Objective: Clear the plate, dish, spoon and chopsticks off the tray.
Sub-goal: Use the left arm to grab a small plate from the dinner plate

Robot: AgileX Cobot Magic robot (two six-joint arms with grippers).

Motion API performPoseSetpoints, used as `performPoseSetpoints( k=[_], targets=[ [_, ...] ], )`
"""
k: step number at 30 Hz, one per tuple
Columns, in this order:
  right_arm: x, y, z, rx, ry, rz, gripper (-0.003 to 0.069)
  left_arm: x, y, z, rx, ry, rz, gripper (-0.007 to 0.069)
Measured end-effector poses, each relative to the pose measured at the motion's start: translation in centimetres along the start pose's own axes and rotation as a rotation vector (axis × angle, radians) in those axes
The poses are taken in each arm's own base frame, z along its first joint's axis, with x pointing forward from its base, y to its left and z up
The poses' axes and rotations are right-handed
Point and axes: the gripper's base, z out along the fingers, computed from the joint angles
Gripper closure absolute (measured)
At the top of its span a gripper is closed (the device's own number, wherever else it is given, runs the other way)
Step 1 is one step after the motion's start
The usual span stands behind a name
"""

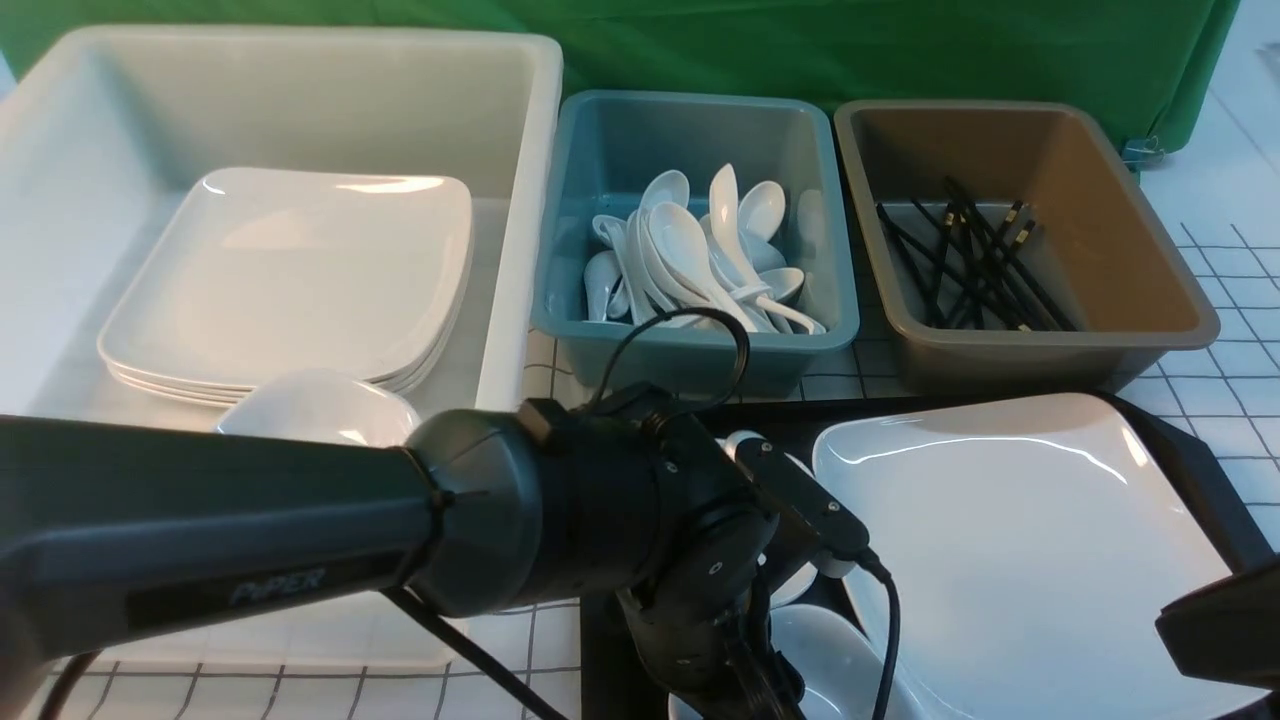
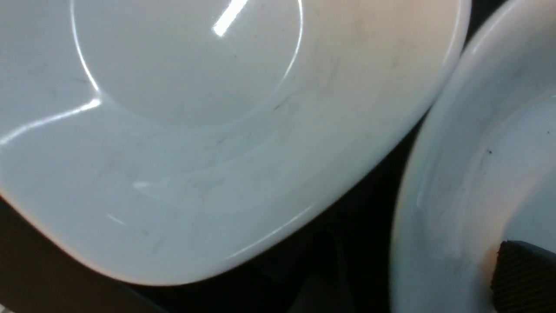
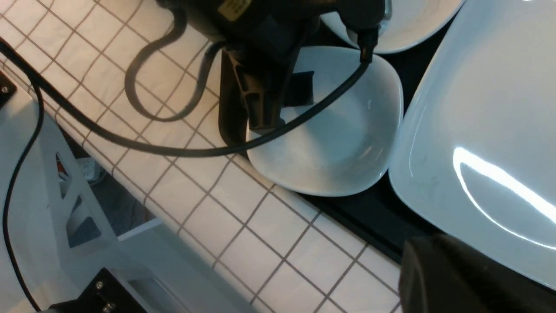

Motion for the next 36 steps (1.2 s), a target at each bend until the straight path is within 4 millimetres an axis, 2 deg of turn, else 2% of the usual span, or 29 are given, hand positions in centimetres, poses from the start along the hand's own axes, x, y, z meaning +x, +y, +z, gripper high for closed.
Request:
performPoseSetpoints(
  k=[3, 7, 10, 13, 22, 25, 31, 34, 36],
  targets=[
    [0.0, 0.0, 0.0, -0.002, -0.003, 0.001, 0.0642, -0.1, -0.2, 0.3, 0.014, 0.002, -0.024, 0.0141],
    [0.0, 0.0, 0.0, -0.005, -0.004, 0.002, 0.0638, 0.0, -0.5, 0.3, 0.049, 0.02, -0.072, 0.0181],
    [-0.1, 0.0, 0.0, -0.005, -0.007, 0.003, 0.0633, 0.1, -0.5, 0.2, 0.058, 0.041, -0.088, 0.0314],
    [-0.1, 0.0, 0.0, -0.003, -0.011, 0.003, 0.0629, 0.1, -0.4, 0.1, 0.068, 0.045, -0.122, 0.0397],
    [-0.2, 0.0, 0.0, 0.002, -0.026, 0.003, 0.0625, -0.2, -0.4, -0.4, 0.072, 0.077, -0.133, 0.0398],
    [-0.3, 0.0, 0.0, 0.002, -0.028, 0.003, 0.0624, -0.3, -0.4, -0.9, 0.069, 0.106, -0.13, 0.0414],
    [-0.4, -0.1, 0.0, 0.01, -0.049, 0.003, 0.0618, -1.3, -0.3, -4.6, 0.08, 0.068, -0.128, 0.0561],
    [-0.6, -0.1, 0.0, 0.015, -0.062, 0.003, 0.0618, -1.3, -0.5, -6.2, 0.095, 0.046, -0.127, 0.0589],
    [-0.6, -0.1, 0.0, 0.015, -0.064, 0.003, 0.0618, -1.3, -0.5, -6.5, 0.097, 0.042, -0.126, 0.0593]
  ],
)
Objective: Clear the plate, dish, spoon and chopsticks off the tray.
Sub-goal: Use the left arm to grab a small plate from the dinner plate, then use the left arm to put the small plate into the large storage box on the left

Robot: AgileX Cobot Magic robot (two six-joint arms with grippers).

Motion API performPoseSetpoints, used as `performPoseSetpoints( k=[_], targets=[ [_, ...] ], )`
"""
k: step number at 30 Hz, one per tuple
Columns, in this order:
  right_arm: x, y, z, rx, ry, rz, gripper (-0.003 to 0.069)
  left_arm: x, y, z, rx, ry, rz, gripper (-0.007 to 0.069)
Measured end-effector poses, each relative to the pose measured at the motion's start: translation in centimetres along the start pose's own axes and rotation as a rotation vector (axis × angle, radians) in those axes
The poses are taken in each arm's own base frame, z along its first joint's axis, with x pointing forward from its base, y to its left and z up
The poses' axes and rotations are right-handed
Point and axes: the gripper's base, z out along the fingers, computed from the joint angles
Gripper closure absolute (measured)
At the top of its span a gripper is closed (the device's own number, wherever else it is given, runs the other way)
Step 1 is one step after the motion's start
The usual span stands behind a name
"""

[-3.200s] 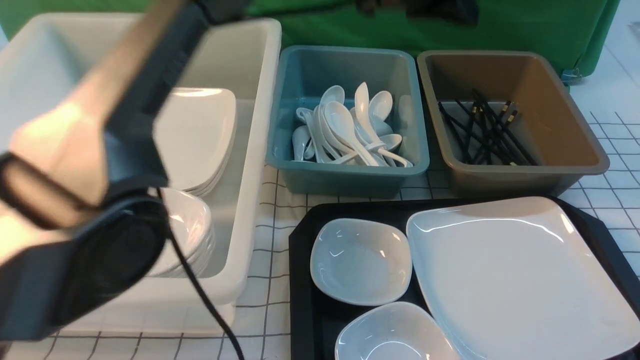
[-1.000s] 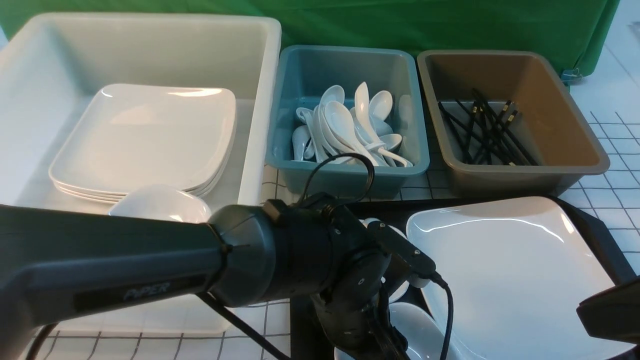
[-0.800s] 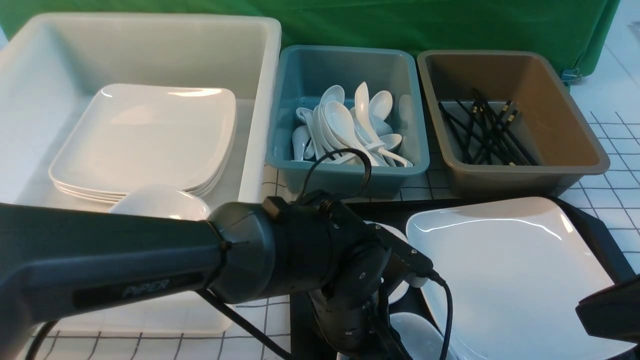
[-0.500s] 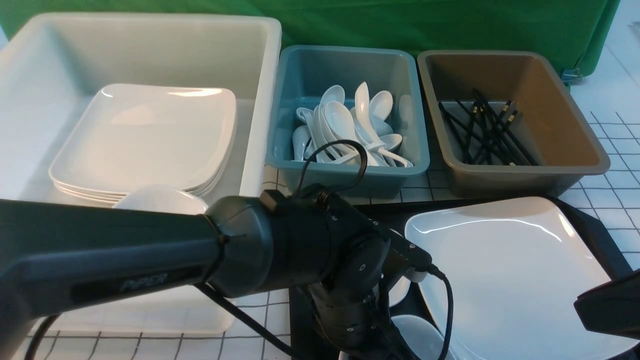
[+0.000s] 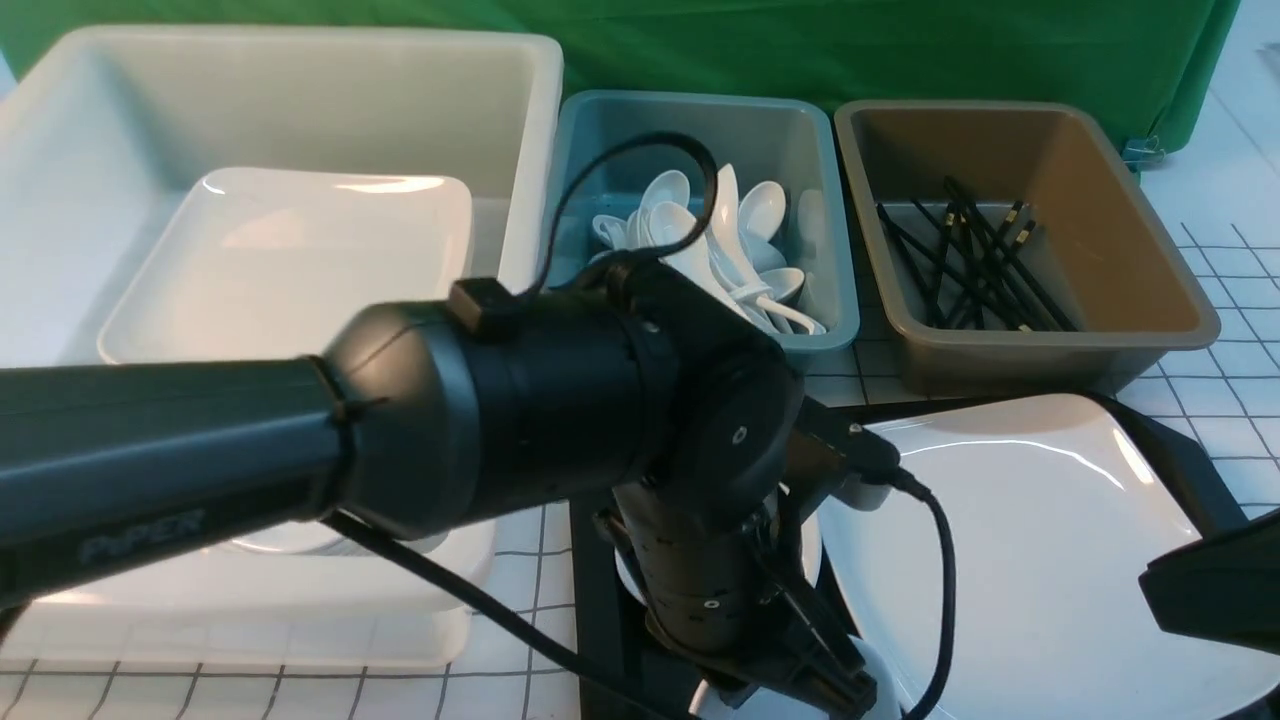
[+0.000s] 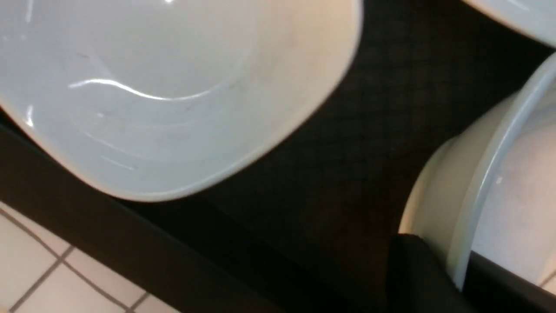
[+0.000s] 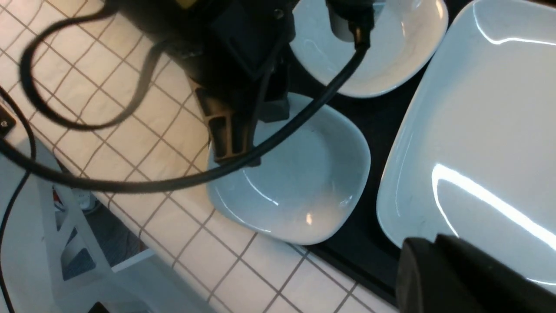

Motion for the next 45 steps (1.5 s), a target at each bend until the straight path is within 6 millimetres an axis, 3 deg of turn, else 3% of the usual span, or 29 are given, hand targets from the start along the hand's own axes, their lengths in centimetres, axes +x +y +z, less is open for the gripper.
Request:
performPoseSetpoints(
  k=[4, 9, 14, 18, 21, 23, 26, 31, 40, 43, 45],
  targets=[
    [-0.1, -0.1, 0.0, 0.006, -0.014, 0.0, 0.0618, 0.2, 0.2, -1.2, 0.001, -0.012, -0.002, 0.0597],
    [-0.2, 0.0, 0.0, 0.001, -0.021, 0.001, 0.0618, 0.1, 1.8, -4.4, 0.009, -0.115, -0.057, 0.0597],
    [-0.7, 0.9, -0.7, -0.068, -0.094, -0.069, 0.0627, 0.6, 6.2, -11.4, 0.028, -0.323, -0.225, 0.0597],
    [-2.9, 2.1, -2.0, -0.163, -0.245, -0.171, 0.0652, 3.4, 10.5, -17.1, -0.01, -0.485, -0.38, 0.0597],
    [-4.9, 3.2, -2.3, -0.238, -0.298, -0.245, 0.0653, 6.4, 13.8, -19.8, -0.077, -0.53, -0.515, 0.0597],
    [-6.0, 4.0, -1.8, -0.285, -0.291, -0.288, 0.0653, 8.1, 15.1, -20.5, -0.11, -0.543, -0.578, 0.0597],
    [-7.7, 5.7, -0.4, -0.35, -0.264, -0.356, 0.0653, 11.4, 18.0, -20.0, -0.178, -0.526, -0.736, 0.0597],
    [-10.1, 8.4, 2.1, -0.34, -0.202, -0.438, 0.0653, 14.3, 21.5, -16.1, -0.203, -0.524, -0.918, 0.0597],
    [-12.8, 11.3, 4.3, -0.332, -0.155, -0.461, 0.0653, 14.2, 24.2, -11.0, -0.185, -0.486, -0.931, 0.0592],
    [-13.0, 11.3, 4.2, -0.33, -0.155, -0.436, 0.0653, 14.0, 24.8, -9.9, -0.182, -0.445, -0.903, 0.0564],
    [-13.0, 11.3, 4.1, -0.328, -0.15, -0.427, 0.0653, 13.9, 25.1, -9.2, -0.177, -0.415, -0.887, 0.0501]
  ],
)
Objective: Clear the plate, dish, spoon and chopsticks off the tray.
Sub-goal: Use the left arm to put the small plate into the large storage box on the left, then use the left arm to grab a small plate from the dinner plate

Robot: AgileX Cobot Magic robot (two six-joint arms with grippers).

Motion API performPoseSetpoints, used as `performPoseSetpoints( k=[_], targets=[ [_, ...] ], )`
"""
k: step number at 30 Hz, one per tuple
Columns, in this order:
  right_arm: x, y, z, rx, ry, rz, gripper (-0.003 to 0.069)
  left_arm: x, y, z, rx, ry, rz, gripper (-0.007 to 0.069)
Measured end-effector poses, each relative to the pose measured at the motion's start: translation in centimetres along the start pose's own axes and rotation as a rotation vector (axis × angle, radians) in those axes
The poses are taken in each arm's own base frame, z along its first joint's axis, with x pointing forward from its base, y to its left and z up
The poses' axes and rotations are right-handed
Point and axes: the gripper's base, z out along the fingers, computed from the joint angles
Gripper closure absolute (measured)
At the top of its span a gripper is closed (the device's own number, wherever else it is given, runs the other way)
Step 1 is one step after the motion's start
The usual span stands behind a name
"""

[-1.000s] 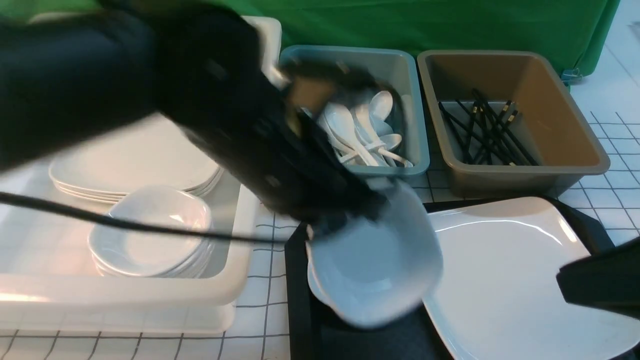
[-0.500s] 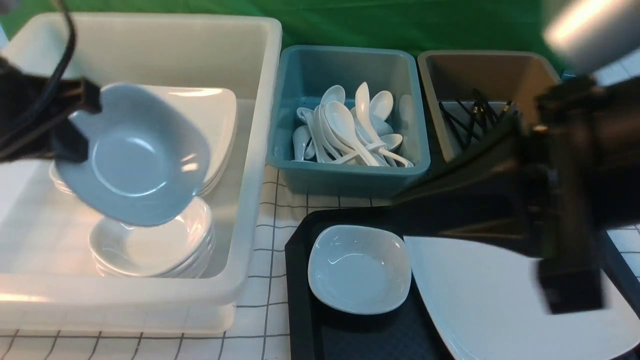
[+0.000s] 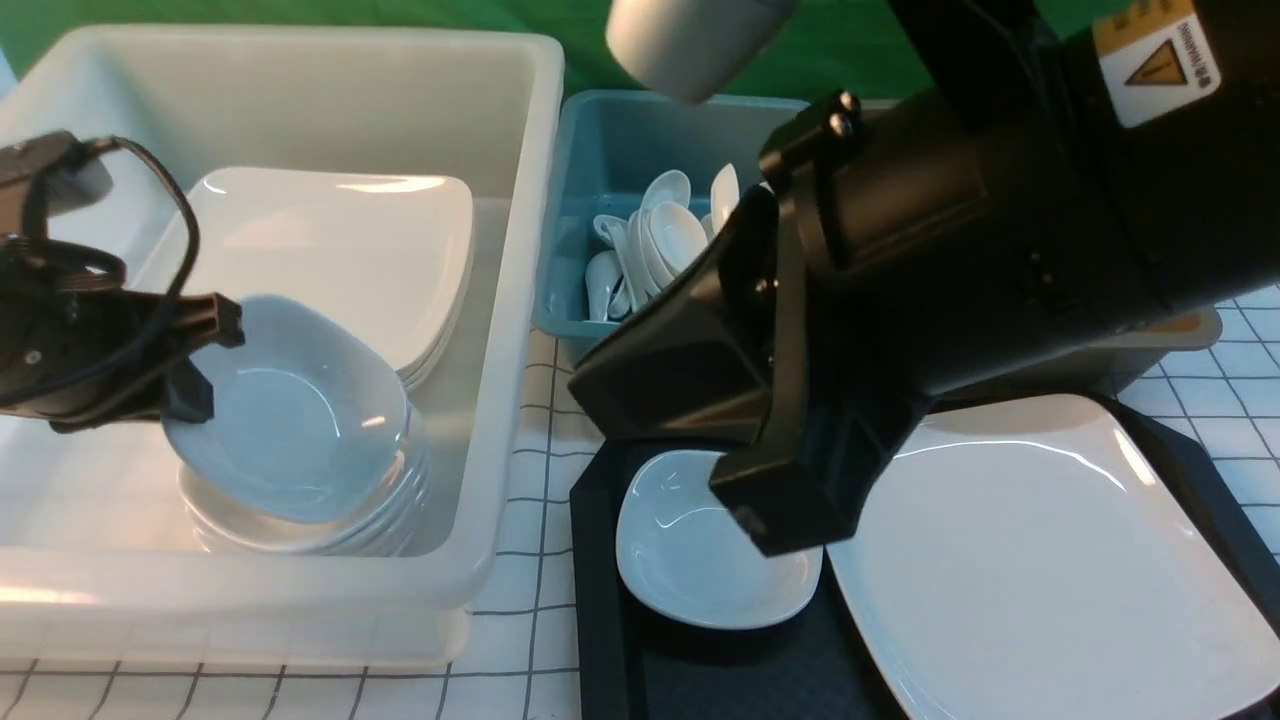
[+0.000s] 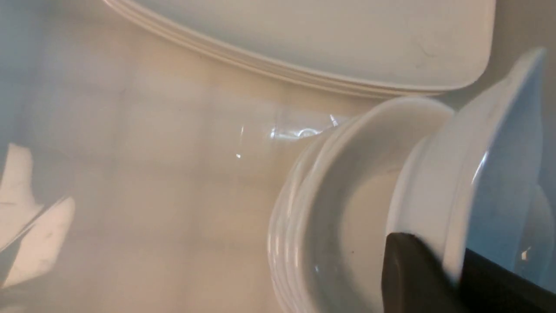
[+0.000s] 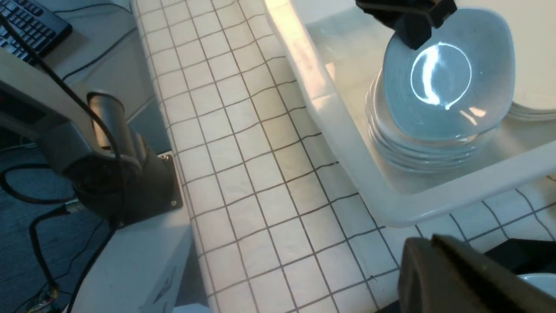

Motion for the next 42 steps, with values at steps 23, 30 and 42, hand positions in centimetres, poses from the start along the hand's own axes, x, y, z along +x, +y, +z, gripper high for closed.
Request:
performPoseSetpoints(
  k=[23, 30, 42],
  targets=[
    [8.4, -3.9, -7.3, 0.587, 0.35, 0.119, 0.0653, 4.0, -18.3, -9.3, 0.438, -0.097, 0.684, 0.062],
    [14.7, -4.5, -9.9, 0.681, 0.379, 0.357, 0.0654, 10.8, -25.0, -0.9, 0.363, 0.129, 1.002, 0.0602],
    [15.9, -1.4, -11.4, 0.562, 0.244, 0.451, 0.0654, 14.1, -26.9, 9.7, 0.239, 0.158, 1.129, 0.0211]
  ],
)
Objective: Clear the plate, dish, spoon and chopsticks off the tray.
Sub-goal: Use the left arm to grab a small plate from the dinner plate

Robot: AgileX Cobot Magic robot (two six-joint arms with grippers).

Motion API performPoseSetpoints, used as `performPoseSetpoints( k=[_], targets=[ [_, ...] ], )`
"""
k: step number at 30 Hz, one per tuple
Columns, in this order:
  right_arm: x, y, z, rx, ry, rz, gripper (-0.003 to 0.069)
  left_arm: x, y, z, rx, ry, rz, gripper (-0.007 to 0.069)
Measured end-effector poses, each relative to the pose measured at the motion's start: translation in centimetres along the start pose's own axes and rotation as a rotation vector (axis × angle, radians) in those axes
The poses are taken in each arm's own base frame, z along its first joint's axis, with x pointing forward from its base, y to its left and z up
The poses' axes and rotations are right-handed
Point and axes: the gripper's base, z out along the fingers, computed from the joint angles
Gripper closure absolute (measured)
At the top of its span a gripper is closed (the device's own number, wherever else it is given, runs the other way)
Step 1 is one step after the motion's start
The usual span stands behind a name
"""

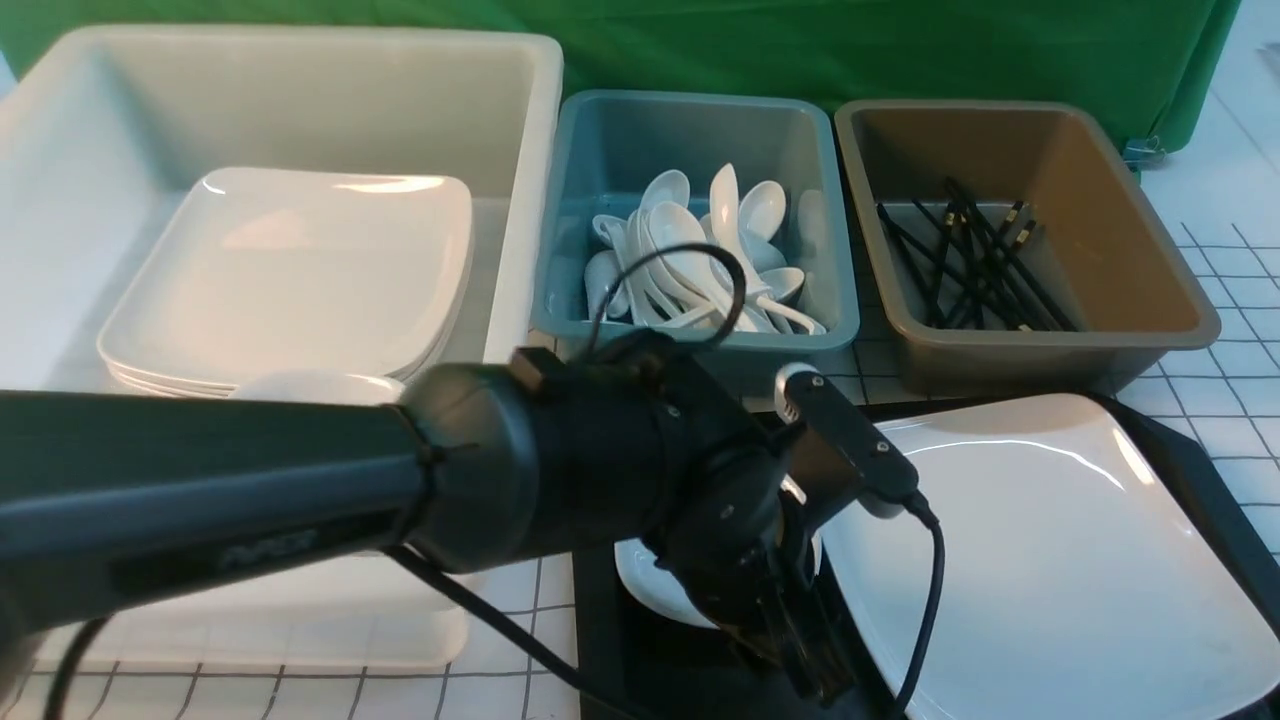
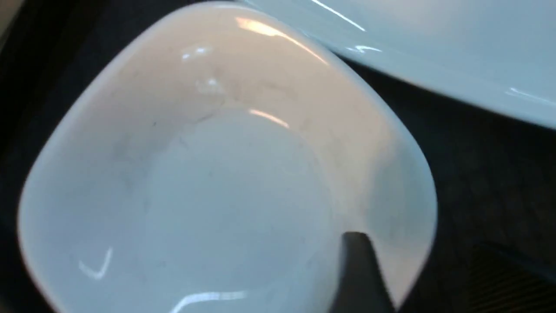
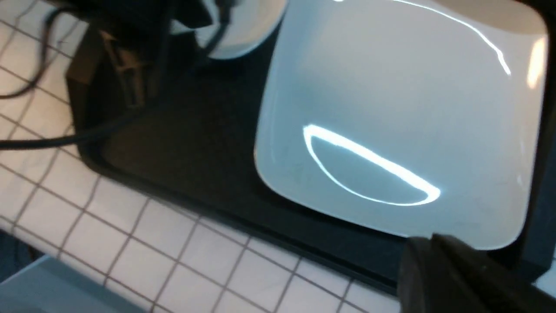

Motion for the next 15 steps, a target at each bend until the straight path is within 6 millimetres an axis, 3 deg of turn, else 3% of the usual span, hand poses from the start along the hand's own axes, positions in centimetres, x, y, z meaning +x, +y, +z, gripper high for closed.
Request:
performPoseSetpoints(
  k=[4, 7, 13, 15],
  targets=[
    [0.0, 0.5, 0.0, -0.057, -0.003, 0.014, 0.0654, -0.1, 0.2, 0.8, -0.027, -0.016, 0.048, 0.0134],
    [-0.1, 0.7, 0.0, -0.082, -0.014, 0.016, 0.0654, 0.0, 0.3, 1.6, -0.04, -0.006, 0.075, 0.012],
    [-0.4, 0.8, -0.1, -0.092, -0.042, 0.013, 0.0654, 0.2, 0.4, 2.8, -0.065, 0.006, 0.13, 0.0157],
    [-0.4, 0.9, -0.1, -0.094, -0.046, 0.011, 0.0654, 0.1, 0.5, 2.9, -0.077, 0.002, 0.15, 0.0226]
  ],
)
